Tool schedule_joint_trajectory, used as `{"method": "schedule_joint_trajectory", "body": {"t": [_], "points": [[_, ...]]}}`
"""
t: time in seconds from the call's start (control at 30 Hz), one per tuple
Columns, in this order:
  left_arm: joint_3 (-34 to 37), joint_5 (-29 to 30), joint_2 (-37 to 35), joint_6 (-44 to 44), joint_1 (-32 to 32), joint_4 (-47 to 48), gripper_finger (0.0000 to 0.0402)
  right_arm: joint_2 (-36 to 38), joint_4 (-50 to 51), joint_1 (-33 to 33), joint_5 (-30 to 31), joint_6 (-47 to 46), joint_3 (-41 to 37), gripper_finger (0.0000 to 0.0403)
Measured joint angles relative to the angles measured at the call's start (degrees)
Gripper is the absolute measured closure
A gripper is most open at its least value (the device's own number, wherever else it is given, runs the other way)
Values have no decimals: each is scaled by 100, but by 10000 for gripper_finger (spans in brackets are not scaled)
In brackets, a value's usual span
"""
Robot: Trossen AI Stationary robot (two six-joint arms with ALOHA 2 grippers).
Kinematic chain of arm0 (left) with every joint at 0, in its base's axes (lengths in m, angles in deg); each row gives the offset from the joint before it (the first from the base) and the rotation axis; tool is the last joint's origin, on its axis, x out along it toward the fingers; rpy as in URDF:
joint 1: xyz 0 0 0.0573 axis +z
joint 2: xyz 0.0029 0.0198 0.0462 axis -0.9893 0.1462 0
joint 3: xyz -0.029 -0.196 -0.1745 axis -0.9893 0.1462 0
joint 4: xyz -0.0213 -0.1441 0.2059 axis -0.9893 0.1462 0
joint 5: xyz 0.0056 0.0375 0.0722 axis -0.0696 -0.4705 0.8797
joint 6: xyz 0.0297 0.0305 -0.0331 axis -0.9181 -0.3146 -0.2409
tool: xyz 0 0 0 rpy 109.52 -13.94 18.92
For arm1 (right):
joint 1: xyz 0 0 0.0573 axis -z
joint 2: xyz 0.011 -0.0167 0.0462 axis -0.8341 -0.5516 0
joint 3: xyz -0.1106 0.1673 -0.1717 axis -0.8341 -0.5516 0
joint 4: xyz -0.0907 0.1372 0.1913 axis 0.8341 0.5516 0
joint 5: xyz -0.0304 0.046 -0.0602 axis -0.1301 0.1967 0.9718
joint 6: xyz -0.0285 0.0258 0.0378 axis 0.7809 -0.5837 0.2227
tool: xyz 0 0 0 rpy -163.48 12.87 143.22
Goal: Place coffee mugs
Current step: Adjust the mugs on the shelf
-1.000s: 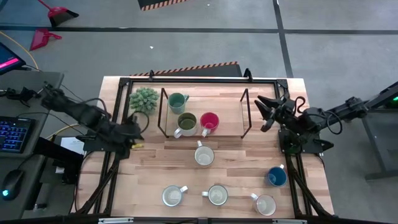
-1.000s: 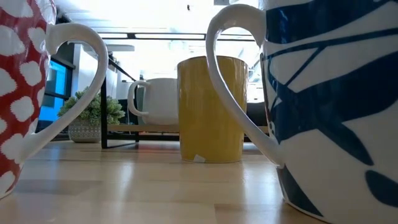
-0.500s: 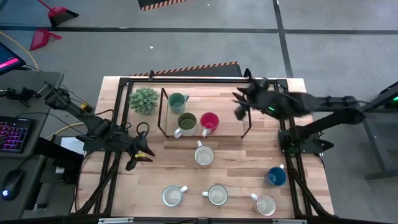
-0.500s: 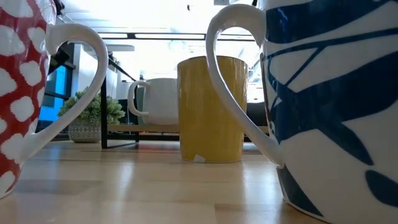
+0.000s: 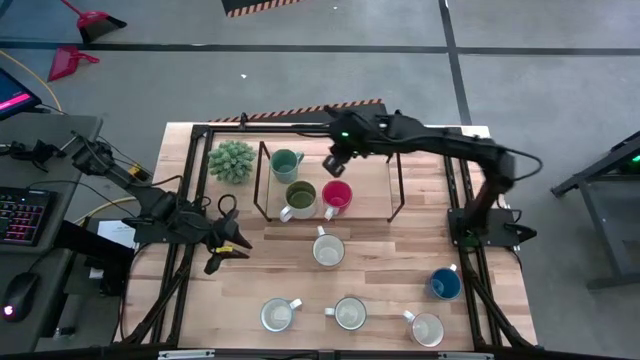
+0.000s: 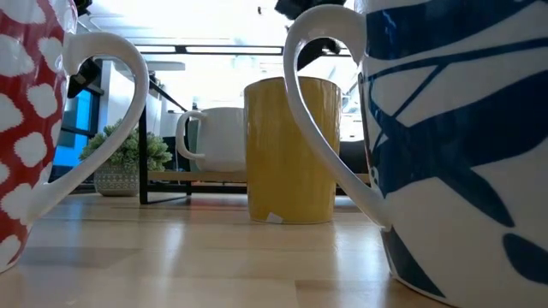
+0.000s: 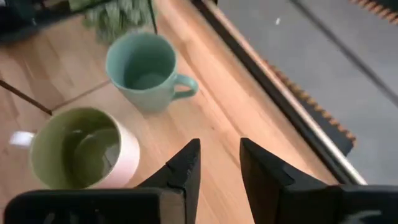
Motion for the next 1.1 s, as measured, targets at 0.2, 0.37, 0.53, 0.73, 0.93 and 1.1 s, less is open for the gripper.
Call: {"method": "schedule_joint_trajectory", "body": {"t": [0.2,0.37,0.53,0.73,0.93,1.1], "points": [[0,112,2,0,2,-5,280,-1020,775,-1,-197,-50,1092,340],[0,159,3,9,4,-1,280,-1591,1083,-100,-559,-49,1569,356],[1,159,6,107,4,3,280,-1791,1257,-266,-713,52,1627,365],[0,337,7,102,4,1,280,-1791,1385,-469,-728,57,1627,379],[-1,443,7,103,4,-9,280,-1791,1386,-658,-907,96,1625,386],[0,443,7,103,4,-10,280,-1791,1464,-807,-1263,100,1625,386]]}}
